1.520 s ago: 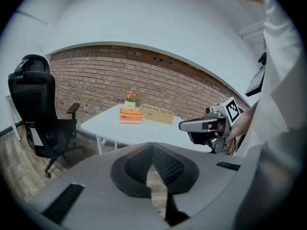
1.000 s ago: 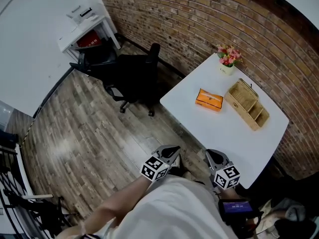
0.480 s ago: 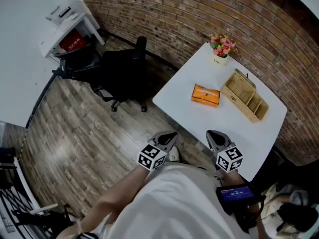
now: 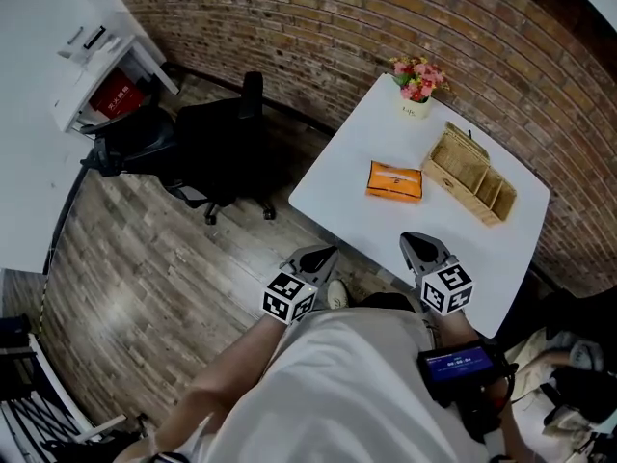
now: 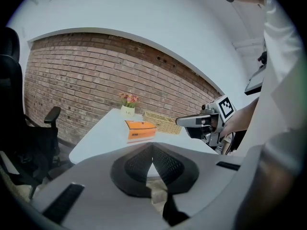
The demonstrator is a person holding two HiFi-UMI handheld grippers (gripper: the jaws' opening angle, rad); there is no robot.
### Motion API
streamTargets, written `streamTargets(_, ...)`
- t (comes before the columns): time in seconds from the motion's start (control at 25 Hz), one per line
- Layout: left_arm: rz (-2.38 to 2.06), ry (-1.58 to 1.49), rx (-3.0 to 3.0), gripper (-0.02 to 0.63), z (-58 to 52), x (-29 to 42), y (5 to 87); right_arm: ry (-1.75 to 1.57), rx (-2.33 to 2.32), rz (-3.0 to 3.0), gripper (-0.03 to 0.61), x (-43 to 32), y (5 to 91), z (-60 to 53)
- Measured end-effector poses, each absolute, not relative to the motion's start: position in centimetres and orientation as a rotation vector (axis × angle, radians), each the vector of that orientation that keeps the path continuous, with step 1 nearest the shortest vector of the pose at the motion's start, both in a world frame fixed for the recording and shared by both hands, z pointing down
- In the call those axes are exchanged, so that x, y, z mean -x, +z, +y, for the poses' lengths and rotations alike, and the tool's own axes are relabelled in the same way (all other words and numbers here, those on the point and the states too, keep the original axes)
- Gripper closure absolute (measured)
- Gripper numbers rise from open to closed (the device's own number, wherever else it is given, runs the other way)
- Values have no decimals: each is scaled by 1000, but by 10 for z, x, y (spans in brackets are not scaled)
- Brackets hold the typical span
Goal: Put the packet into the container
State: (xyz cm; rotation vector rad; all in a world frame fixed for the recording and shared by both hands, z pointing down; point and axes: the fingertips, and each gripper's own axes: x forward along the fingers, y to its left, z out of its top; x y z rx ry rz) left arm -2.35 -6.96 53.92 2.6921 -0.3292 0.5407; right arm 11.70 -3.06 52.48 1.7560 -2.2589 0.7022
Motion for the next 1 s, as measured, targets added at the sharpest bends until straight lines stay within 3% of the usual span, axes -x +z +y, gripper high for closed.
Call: streamTargets(1.0,-295,602,-2658,603,-96,-9,556,678,-1629,-2195,566,-155,545,-80)
